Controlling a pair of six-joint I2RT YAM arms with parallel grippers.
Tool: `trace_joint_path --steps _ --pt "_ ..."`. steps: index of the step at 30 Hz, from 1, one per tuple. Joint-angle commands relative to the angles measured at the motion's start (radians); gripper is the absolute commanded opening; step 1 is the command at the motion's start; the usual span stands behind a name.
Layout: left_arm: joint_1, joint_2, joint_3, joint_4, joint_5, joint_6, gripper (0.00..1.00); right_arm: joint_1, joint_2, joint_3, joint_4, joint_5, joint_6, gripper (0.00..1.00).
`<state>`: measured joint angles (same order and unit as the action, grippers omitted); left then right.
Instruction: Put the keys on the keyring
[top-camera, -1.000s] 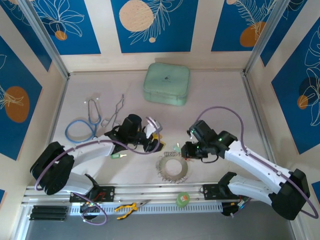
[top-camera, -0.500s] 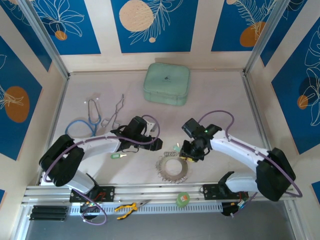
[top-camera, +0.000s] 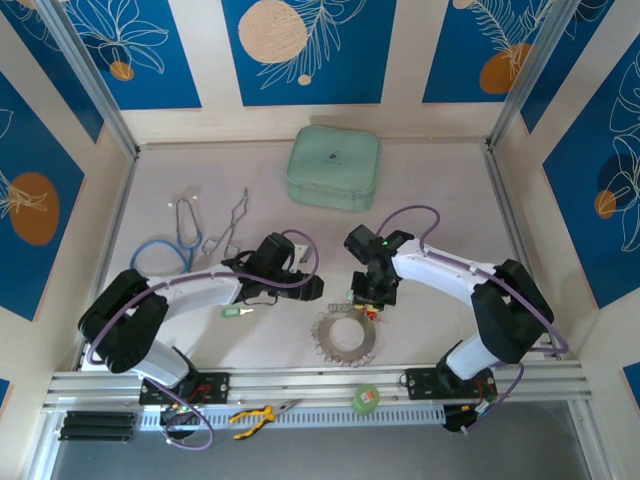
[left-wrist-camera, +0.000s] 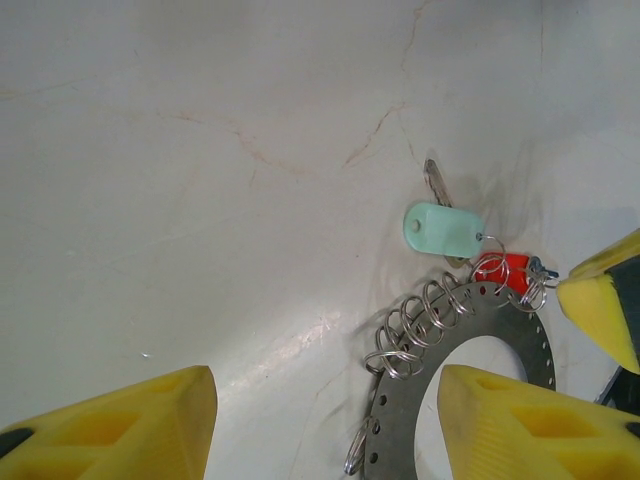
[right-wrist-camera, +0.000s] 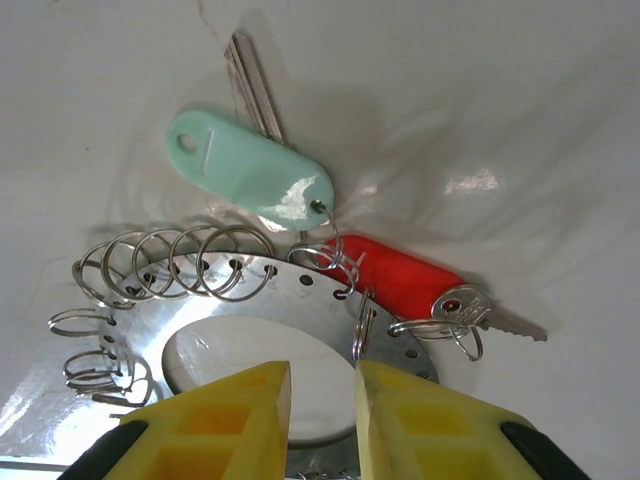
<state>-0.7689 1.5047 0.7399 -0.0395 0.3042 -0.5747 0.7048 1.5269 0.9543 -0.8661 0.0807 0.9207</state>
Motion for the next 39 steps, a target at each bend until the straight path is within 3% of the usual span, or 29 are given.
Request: trace_joint_path --steps 1,9,19,24,28,31,34,39 --pt "-0.007 -0.028 0.027 -0.02 -0.014 0.017 0.59 0.011 0.041 0.03 -0.05 0.028 -0.018 0.24" --pt "-0.006 -0.043 0.022 -0.026 -0.019 0.024 0.59 0.031 0.102 0.057 -0.086 0.067 -0.019 0.2" --pt "-0.006 -0.055 0.025 -0.041 -0.026 0.03 0.58 0.033 0.128 0.061 -0.066 0.065 -0.025 0.08" --pt "-0.007 -0.061 0.027 -0.051 -0.035 0.036 0.57 0.03 0.143 0.063 -0.064 0.059 -0.029 0.16" --pt "-0.007 -0.063 0.03 -0.057 -0.037 0.039 0.57 0.028 0.153 0.063 -0.056 0.054 -0.031 0.16" --pt "-0.007 -0.065 0.033 -0.064 -0.042 0.044 0.57 0.027 0.158 0.066 -0.053 0.054 -0.035 0.12" --pt "-0.006 -0.072 0.038 -0.077 -0.051 0.05 0.57 0.03 0.142 0.076 -0.062 0.079 -0.035 0.0" --pt "-0.004 -0.106 0.033 -0.088 -0.107 0.073 0.56 0.033 0.039 0.087 0.008 0.128 -0.097 0.0"
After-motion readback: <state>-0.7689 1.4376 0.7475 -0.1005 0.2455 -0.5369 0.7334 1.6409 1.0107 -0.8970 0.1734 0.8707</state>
